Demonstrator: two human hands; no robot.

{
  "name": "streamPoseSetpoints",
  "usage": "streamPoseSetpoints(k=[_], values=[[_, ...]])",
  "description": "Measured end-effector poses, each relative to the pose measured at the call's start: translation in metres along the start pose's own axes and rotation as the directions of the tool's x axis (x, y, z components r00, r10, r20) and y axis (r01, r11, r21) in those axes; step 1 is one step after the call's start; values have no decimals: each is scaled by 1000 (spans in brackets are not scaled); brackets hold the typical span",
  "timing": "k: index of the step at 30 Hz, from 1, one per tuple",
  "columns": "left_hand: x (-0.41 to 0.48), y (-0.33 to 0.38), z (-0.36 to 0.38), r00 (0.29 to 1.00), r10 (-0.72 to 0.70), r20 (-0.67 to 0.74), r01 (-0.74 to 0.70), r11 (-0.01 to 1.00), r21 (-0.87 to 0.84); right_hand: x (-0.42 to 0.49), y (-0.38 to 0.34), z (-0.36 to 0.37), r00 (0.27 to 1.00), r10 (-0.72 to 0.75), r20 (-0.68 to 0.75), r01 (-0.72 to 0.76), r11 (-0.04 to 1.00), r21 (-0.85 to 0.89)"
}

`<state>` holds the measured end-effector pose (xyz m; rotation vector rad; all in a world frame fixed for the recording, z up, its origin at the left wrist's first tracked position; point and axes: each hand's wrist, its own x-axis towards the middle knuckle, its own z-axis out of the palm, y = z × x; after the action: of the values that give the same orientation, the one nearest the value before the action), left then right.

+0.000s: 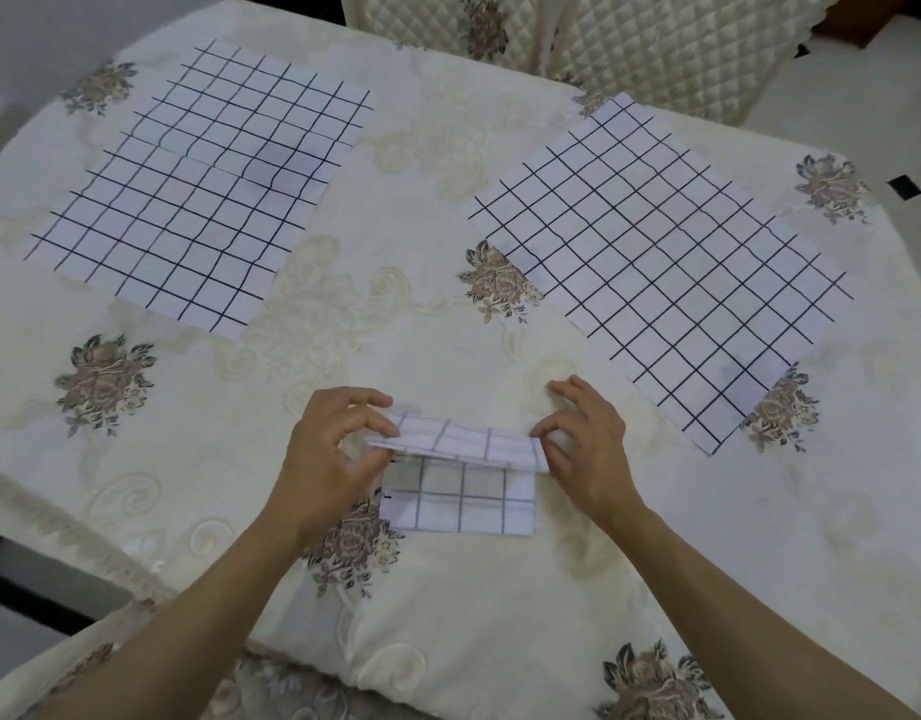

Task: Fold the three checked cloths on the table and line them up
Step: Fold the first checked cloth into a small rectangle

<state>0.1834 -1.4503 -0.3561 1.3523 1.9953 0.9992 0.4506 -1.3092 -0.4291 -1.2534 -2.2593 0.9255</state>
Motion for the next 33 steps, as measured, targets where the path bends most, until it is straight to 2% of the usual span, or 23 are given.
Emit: streamPoseSetpoints(k=[5, 9, 12, 18, 27, 30, 33], values=[[-24, -18, 5, 955, 286, 76, -296, 916, 272, 1, 5, -1, 1000, -23, -8, 23, 1000, 2], [-35, -29, 15, 900, 399, 176, -436, 812, 389, 2, 7, 1, 1000, -17, -11, 17, 1000, 5], [-43, -37, 21, 866, 428, 258, -499, 758, 420, 1, 6, 1, 1000, -10, -8, 10, 1000, 21], [-53, -47, 26, 862, 378, 338, -502, 730, 464, 1, 3, -1, 1000, 21, 4, -21, 999, 25], [-54, -50, 27, 874, 389, 291, -486, 693, 532, 0, 4, 2, 999, 16, -37, -17, 1000, -18], [-58, -39, 27, 903, 331, 276, -429, 744, 512, -3, 2, 1, 1000, 12, -22, -14, 997, -81], [-59, -32, 29, 939, 248, 238, -338, 790, 511, -11, -12, 2, 997, -17, -71, 7, 990, -142]])
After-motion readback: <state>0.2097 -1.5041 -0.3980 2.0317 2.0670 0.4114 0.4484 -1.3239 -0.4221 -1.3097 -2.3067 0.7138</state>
